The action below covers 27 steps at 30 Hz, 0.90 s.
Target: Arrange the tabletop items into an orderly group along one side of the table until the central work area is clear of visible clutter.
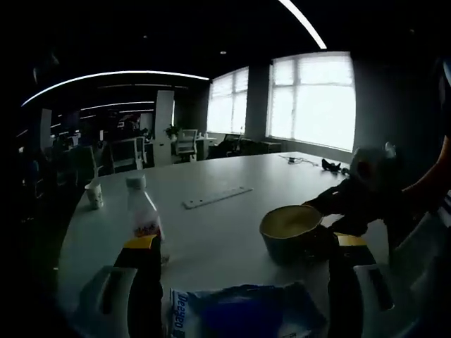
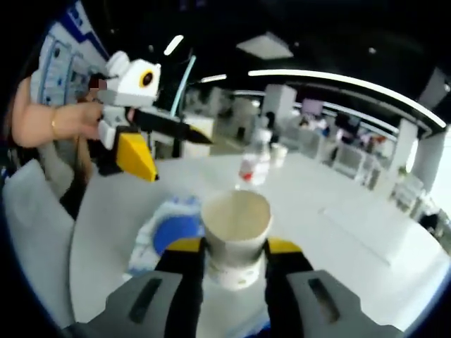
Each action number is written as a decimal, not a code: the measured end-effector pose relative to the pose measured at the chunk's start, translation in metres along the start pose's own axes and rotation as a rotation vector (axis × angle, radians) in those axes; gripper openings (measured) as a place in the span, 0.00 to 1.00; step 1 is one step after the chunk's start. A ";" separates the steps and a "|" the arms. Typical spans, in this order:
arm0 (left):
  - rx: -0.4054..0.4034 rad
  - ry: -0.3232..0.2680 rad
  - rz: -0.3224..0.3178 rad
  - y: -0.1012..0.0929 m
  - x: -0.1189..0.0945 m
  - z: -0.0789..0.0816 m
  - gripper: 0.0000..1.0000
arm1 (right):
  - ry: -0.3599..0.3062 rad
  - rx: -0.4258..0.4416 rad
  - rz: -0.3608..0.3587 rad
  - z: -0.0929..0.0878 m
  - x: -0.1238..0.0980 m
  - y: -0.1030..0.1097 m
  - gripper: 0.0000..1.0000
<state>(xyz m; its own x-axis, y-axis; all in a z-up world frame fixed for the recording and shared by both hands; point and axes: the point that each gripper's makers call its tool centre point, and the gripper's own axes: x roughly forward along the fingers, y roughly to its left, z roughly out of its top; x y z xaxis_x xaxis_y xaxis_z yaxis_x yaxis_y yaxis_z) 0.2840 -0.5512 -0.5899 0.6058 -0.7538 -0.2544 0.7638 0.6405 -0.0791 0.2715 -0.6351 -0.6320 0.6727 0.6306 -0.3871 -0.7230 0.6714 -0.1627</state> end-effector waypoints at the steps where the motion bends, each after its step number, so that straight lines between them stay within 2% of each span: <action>1: 0.003 -0.006 0.003 0.000 -0.001 0.000 0.99 | -0.001 0.000 -0.002 0.001 0.001 -0.002 0.29; 8: 0.012 0.002 0.023 0.004 -0.007 -0.005 0.99 | -0.023 0.021 -0.011 0.008 0.011 -0.014 0.29; 9: 0.021 -0.011 0.029 0.004 -0.009 -0.003 0.99 | -0.027 0.026 -0.014 0.009 0.013 -0.016 0.29; 20: 0.033 -0.022 0.019 0.003 -0.014 -0.006 0.99 | -0.059 0.029 -0.007 0.025 0.043 -0.033 0.28; 27: 0.036 0.002 0.030 0.003 -0.016 -0.016 0.99 | -0.069 0.032 -0.003 0.030 0.058 -0.043 0.28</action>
<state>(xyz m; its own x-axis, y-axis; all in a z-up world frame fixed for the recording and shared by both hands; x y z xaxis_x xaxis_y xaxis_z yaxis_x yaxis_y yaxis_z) 0.2734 -0.5349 -0.6015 0.6284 -0.7337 -0.2584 0.7527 0.6574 -0.0361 0.3464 -0.6151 -0.6204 0.6849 0.6533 -0.3227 -0.7163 0.6847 -0.1342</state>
